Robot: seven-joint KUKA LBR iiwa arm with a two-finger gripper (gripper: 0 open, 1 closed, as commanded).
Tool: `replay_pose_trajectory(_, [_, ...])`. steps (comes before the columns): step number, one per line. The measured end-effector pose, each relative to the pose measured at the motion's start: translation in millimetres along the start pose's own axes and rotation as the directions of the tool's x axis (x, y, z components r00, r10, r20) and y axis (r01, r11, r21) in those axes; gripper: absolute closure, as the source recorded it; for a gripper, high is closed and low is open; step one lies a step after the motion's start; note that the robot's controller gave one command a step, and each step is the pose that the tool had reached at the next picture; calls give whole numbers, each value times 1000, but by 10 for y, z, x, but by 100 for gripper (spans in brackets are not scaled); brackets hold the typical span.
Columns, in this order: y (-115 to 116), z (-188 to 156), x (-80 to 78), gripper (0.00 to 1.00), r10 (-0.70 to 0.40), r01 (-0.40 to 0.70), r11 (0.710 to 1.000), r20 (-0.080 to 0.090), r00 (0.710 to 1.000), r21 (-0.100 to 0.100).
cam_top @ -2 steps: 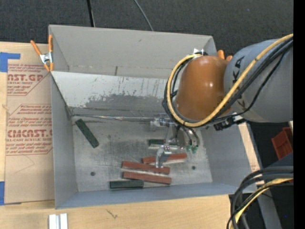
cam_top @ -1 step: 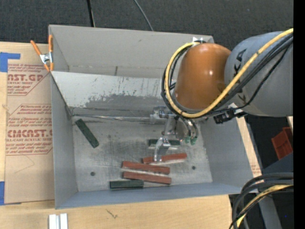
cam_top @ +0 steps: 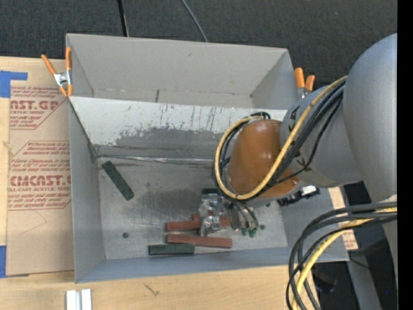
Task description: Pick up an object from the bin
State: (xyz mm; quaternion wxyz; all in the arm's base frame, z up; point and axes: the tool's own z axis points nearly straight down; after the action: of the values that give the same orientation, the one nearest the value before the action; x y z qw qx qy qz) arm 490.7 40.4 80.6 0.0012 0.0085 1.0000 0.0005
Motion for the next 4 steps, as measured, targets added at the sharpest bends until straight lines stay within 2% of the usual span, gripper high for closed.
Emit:
replay_pose_trajectory(1, [0,0,0,100,0,0,1000,0,1000,0])
replay_pose_trajectory(2, [-185,-1500,-968,100,-11,11,1000,-1,1000,1])
replay_pose_trajectory(3, [-184,-1499,-967,0,-12,12,1000,-2,1000,1])
replay_pose_trajectory(4, [-183,-1498,-967,0,-12,12,1000,-2,1000,0])
